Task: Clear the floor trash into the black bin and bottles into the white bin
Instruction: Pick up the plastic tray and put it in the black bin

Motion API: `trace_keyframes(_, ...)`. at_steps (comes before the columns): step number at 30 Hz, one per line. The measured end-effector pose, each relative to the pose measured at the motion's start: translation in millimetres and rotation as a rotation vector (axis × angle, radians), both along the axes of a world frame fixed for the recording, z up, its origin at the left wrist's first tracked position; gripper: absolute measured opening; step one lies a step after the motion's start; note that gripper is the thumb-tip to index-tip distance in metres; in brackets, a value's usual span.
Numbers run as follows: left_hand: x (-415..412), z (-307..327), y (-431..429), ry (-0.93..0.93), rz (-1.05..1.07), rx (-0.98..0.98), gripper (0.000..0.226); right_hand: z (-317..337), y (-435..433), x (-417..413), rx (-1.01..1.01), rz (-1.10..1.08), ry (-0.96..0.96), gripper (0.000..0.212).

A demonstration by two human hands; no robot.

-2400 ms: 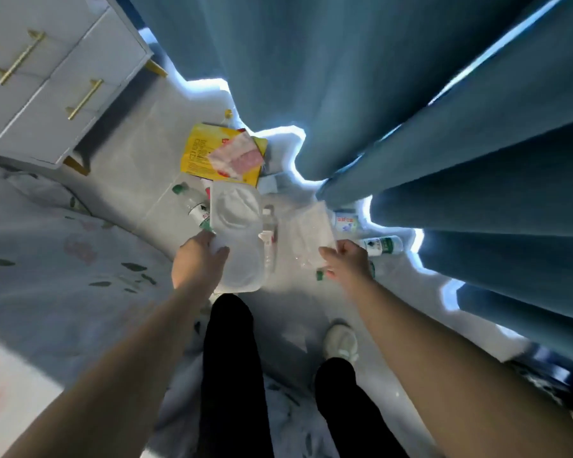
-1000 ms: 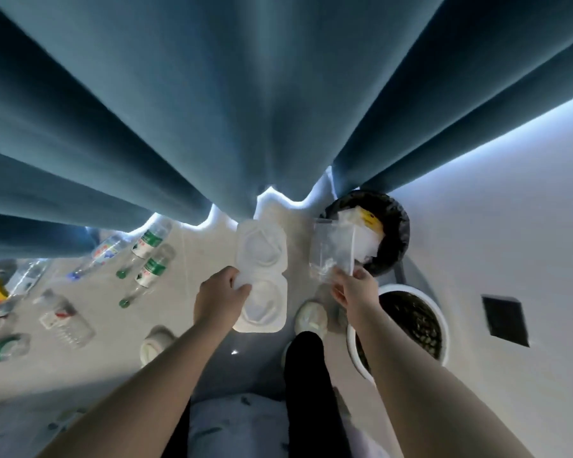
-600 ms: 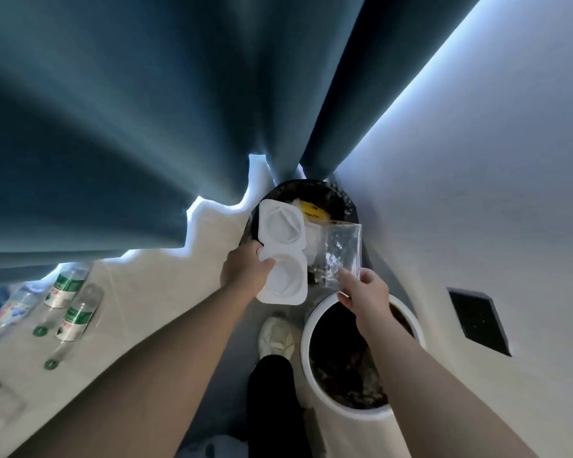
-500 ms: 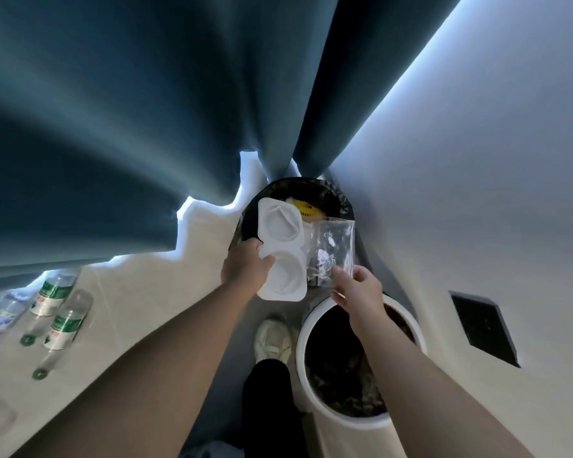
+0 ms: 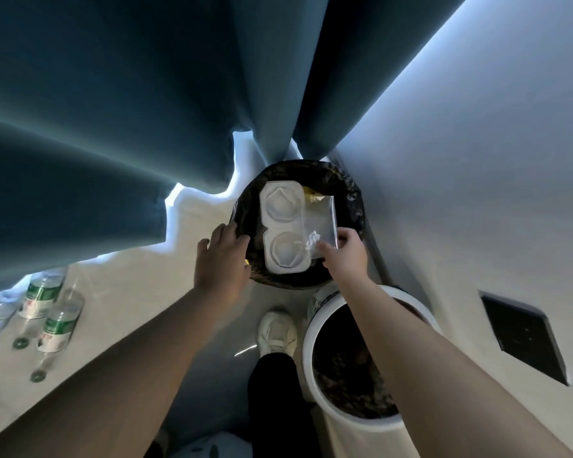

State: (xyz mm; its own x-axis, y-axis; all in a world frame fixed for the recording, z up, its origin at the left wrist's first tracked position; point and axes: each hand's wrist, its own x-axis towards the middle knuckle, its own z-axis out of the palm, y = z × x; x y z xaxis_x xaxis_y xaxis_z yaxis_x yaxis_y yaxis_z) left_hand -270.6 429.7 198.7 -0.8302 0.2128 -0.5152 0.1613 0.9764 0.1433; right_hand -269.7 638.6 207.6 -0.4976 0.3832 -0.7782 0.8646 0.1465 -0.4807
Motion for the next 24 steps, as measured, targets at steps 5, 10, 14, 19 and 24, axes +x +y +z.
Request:
trace_keyframes(5, 6, -2, -32, -0.179, -0.183, -0.074, 0.08, -23, -19, 9, 0.396, 0.844, 0.067, 0.071)
trace_keyframes(10, 10, -19, -50, -0.182, -0.266, -0.049, 0.084, -67, -40, 6, 0.361, 1.247, -0.054, 0.07)
trace_keyframes(14, 19, -42, -69, -0.08, -0.328, 0.028, 0.088, -99, -58, 0, 0.355, 1.305, -0.18, 0.071)
trace_keyframes(19, 25, -46, -77, -0.065, -0.325, 0.043, 0.091, -101, -60, -8, 0.298, 1.294, -0.268, 0.072)
trace_keyframes(24, 30, -14, -88, -0.182, -0.216, -0.032, 0.083, -50, -67, -4, 0.336, 1.22, -0.191, 0.071)
